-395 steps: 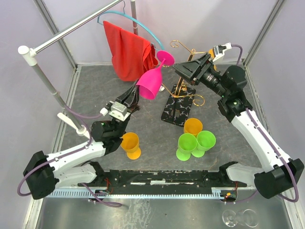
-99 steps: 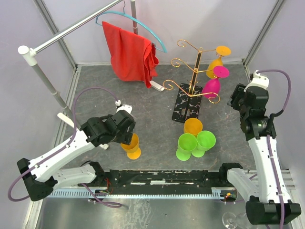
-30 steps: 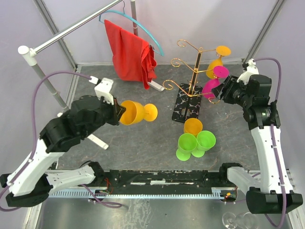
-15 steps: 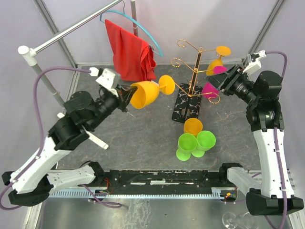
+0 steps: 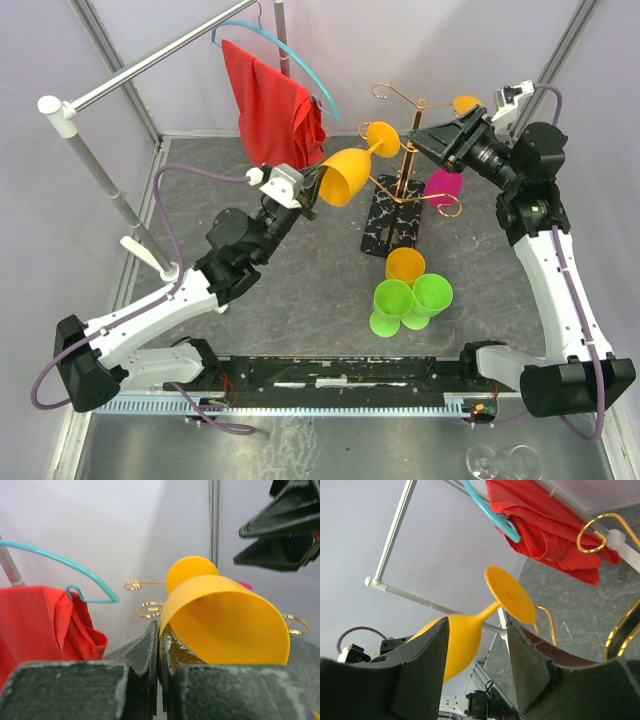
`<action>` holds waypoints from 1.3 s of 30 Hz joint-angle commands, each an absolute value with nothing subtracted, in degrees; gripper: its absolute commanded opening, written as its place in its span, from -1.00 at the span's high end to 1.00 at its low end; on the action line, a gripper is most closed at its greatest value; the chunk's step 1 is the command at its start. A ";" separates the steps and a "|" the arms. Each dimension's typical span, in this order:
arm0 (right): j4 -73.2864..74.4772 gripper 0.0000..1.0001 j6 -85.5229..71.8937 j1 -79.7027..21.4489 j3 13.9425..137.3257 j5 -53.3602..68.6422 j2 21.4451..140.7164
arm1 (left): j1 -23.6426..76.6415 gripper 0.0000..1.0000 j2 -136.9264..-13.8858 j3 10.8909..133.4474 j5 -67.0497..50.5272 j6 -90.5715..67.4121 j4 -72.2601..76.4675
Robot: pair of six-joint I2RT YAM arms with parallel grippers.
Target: Place the wine glass upside down on the wine glass rack
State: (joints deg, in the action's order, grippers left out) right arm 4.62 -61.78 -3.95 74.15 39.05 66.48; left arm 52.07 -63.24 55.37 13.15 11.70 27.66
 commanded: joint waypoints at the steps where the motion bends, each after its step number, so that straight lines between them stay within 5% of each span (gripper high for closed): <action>1: -0.85 -0.16 -63.99 -6.40 77.22 40.01 66.98 | 51.88 0.95 -63.60 53.66 13.80 16.28 50.05; 33: -10.73 -0.13 -67.10 -17.18 79.03 34.37 77.48 | 52.10 0.95 -69.11 47.64 9.87 12.75 63.10; 39: -11.68 0.02 -67.43 -17.87 79.28 34.13 77.79 | 52.31 0.95 -69.70 46.75 10.87 12.55 65.10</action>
State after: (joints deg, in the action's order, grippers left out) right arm -6.79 -67.33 -17.26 76.82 35.40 78.48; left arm 51.81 -70.02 46.52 12.73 14.83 59.13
